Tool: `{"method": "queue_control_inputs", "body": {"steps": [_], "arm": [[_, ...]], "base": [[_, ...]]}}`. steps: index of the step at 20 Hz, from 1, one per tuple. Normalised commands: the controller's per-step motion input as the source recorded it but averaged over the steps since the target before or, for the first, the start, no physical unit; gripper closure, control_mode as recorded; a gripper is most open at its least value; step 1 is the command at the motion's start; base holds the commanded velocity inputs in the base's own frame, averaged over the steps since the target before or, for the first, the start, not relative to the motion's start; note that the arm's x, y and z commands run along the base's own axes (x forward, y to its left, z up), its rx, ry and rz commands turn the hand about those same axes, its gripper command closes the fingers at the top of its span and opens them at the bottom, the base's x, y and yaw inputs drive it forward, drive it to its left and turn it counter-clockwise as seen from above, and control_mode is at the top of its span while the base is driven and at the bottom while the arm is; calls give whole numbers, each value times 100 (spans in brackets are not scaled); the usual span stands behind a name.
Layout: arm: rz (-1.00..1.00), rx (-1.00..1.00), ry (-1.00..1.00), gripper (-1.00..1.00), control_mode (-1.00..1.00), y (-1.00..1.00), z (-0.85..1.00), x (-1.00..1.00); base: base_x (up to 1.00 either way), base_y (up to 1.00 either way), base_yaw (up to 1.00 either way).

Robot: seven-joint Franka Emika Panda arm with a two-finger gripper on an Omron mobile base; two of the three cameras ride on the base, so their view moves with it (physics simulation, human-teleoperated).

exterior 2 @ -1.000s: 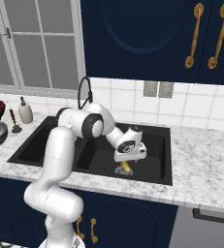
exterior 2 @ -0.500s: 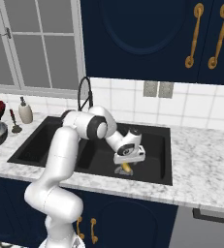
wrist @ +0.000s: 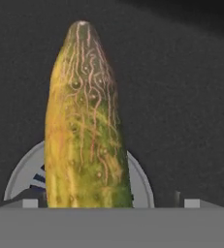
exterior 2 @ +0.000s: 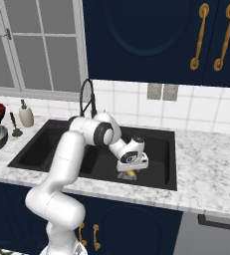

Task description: Pick the cucumber from the sink and place it in the bowl. Then pick the bowl and place it in the microwave. Then close the microwave door and press the start button.

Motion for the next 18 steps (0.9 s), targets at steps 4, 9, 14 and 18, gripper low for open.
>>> {"method": "queue_control_inputs", "body": {"steps": [4,9,14,18], "arm": [[2,0,0,-100,-100,7,-32,0],[1,0,0,100,-100,9,-26,0],[0,0,-2,100,-100,-2,27,-22],[0,1,-15,100,-100,-1,99,-55]], "base": [[0,0,0],[0,0,0],[0,0,0],[0,0,0]]}}
